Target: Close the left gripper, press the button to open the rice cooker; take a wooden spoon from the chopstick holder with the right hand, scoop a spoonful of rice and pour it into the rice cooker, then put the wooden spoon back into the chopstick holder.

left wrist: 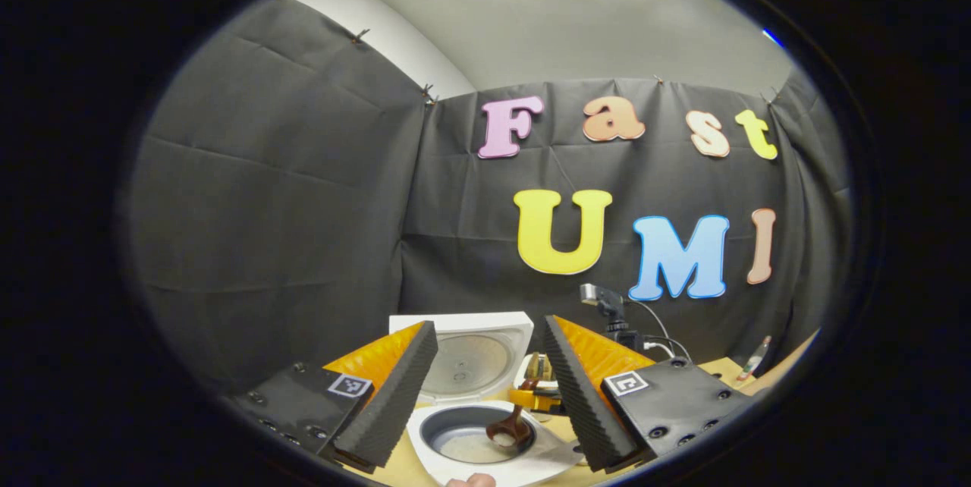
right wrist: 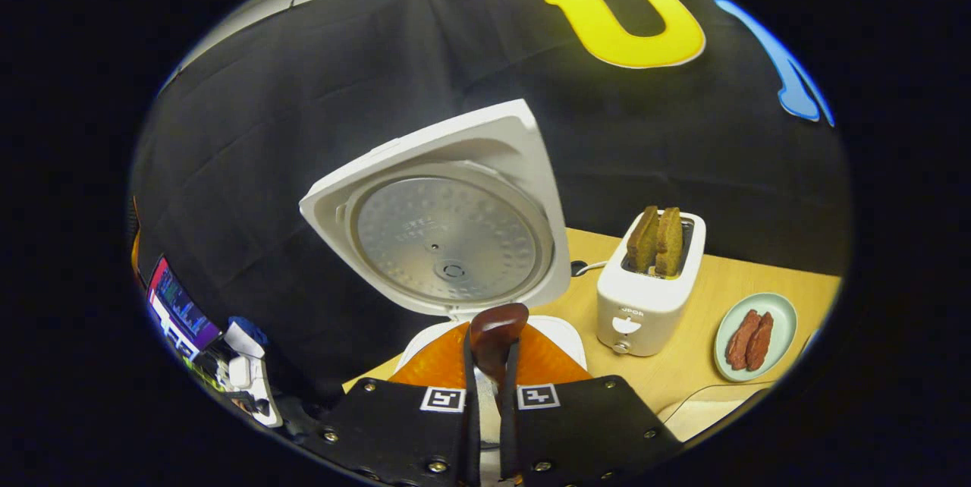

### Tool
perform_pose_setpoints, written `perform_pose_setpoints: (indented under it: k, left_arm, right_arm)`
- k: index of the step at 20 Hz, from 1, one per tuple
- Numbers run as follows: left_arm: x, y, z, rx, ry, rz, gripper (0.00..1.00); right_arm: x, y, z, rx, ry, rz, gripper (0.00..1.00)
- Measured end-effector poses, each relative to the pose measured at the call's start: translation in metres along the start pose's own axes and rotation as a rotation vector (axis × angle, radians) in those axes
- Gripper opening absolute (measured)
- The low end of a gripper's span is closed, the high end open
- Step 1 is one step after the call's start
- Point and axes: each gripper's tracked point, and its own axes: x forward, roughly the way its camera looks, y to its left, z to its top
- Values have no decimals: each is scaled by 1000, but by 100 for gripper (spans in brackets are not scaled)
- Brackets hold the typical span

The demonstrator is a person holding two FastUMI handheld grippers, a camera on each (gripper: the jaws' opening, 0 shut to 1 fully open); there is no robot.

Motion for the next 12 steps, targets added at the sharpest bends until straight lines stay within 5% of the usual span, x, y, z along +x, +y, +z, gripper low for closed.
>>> perform_pose_setpoints:
  k: [7,12]
  left_arm:
    - [-11,21,3,-37,-21,50,96]
    - [-18,30,7,-28,-31,66,94]
  right_arm:
    - [-1,35,3,-311,9,36,11]
    - [-5,49,7,-407,-11,44,11]
